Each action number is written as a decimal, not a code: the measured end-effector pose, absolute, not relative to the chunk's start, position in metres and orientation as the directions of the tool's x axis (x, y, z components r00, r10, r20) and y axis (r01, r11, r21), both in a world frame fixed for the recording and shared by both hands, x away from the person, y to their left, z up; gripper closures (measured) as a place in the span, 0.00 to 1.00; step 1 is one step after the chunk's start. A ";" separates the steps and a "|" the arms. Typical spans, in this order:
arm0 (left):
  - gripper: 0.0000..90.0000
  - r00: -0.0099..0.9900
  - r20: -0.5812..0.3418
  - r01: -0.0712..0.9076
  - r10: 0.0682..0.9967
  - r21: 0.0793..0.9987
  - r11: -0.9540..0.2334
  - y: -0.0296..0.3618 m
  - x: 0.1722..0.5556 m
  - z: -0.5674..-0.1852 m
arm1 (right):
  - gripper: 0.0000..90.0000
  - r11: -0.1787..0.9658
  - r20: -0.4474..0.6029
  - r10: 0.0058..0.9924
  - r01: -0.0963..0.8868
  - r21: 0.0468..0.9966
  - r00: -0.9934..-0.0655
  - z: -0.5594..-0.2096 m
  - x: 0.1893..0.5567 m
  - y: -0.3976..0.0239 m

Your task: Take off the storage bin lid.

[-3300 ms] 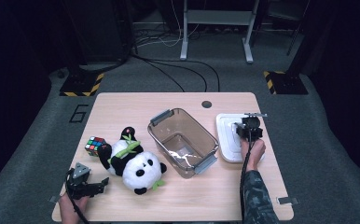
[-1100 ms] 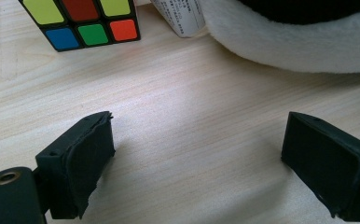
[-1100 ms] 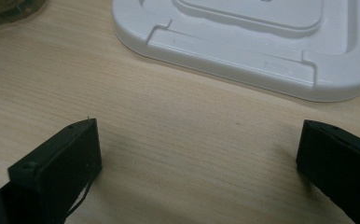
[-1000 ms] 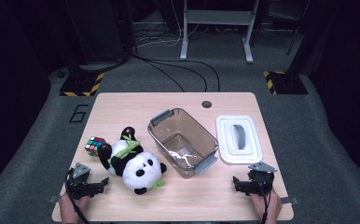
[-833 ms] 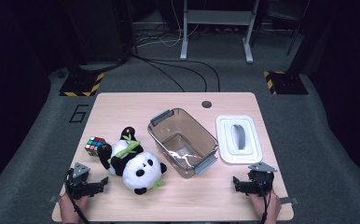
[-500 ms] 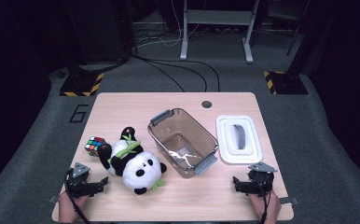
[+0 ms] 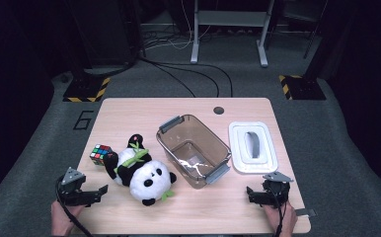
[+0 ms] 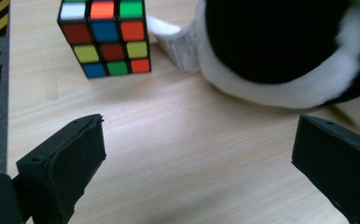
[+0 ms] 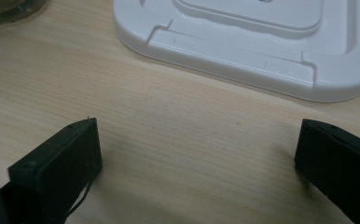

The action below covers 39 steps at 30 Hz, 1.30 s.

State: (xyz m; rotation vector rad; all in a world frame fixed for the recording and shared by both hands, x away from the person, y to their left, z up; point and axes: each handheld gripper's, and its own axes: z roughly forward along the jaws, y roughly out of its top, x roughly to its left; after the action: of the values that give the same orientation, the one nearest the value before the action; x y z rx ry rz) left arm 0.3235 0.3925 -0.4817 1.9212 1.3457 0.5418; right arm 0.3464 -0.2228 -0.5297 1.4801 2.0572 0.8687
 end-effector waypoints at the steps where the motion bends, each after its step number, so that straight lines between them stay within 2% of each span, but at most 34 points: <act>1: 0.03 0.377 -0.062 0.625 0.924 0.753 -0.204 0.391 0.323 -0.478 | 0.00 0.223 -0.003 0.949 0.659 0.718 -0.317 -0.530 0.346 -0.223; 10: 0.00 0.440 -0.056 0.582 0.896 0.778 -0.237 0.377 0.326 -0.446 | 0.00 0.222 -0.003 0.949 0.660 0.718 -0.316 -0.530 0.346 -0.223; 25: 0.00 0.537 0.013 0.503 0.843 0.797 -0.333 0.348 0.344 -0.409 | 0.00 0.219 -0.003 0.950 0.660 0.719 -0.312 -0.530 0.347 -0.223; 39: 0.01 0.611 0.052 0.478 0.790 0.770 -0.422 0.314 0.370 -0.400 | 0.00 0.211 0.001 0.952 0.662 0.719 -0.305 -0.530 0.347 -0.222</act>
State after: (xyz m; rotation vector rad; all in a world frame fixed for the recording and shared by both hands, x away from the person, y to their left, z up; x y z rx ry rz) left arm 0.3702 0.3139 -0.4004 2.0933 0.9946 0.5355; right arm 0.3472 -0.2219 -0.5297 1.4932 2.0460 0.8694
